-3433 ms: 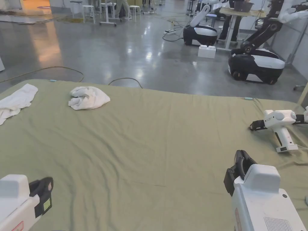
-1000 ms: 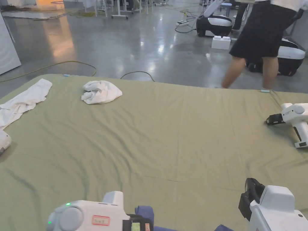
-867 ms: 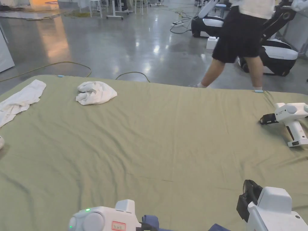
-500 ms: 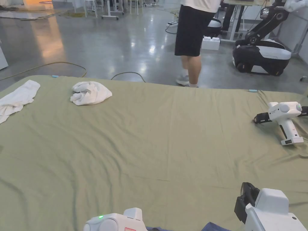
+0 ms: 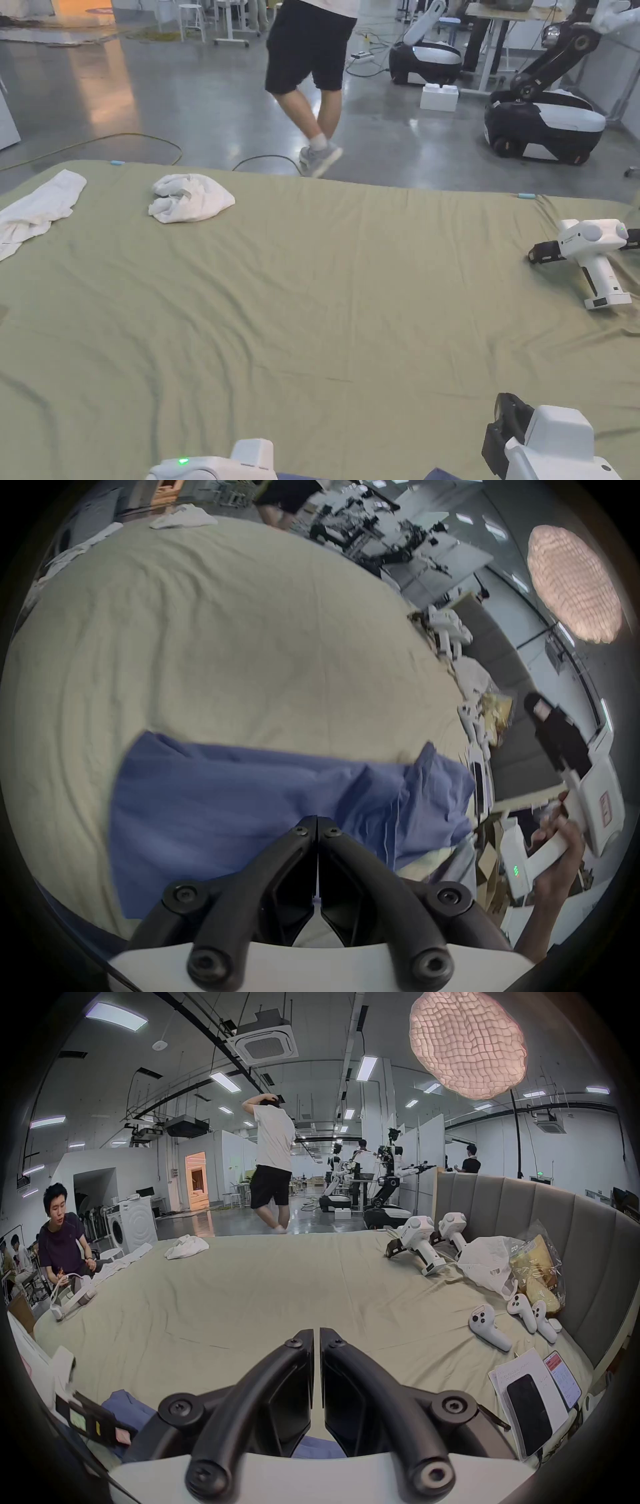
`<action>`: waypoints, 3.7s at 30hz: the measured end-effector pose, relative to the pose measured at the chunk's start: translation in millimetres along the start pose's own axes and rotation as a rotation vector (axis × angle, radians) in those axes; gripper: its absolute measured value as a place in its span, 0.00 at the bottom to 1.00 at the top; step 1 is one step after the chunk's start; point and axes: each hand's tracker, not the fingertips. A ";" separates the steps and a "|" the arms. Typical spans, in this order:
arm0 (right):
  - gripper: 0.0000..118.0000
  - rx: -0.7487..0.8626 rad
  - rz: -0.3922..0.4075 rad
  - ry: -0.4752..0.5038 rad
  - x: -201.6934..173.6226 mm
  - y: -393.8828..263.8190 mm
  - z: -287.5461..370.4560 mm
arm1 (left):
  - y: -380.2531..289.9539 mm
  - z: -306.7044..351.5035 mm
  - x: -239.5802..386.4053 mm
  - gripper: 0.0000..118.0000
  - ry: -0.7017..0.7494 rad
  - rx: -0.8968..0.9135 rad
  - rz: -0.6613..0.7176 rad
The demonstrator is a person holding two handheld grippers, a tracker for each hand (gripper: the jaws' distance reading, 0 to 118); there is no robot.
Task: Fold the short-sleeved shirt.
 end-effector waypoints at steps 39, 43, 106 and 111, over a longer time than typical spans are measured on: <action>0.02 0.061 0.026 0.035 -15.7 8.6 -0.1 | -3.9 66.5 -152.3 0.70 -0.162 0.166 0.135; 0.02 0.101 0.019 0.041 -18.6 13.6 3.2 | -10.9 34.3 -176.8 0.69 -0.301 0.130 0.222; 0.02 0.034 -0.048 0.025 -4.6 10.6 -3.0 | -2.5 -6.1 87.3 0.06 0.069 0.084 -0.188; 0.02 0.023 -0.052 0.013 -4.1 6.3 -1.8 | -12.8 -40.4 93.3 0.06 0.100 0.048 -0.142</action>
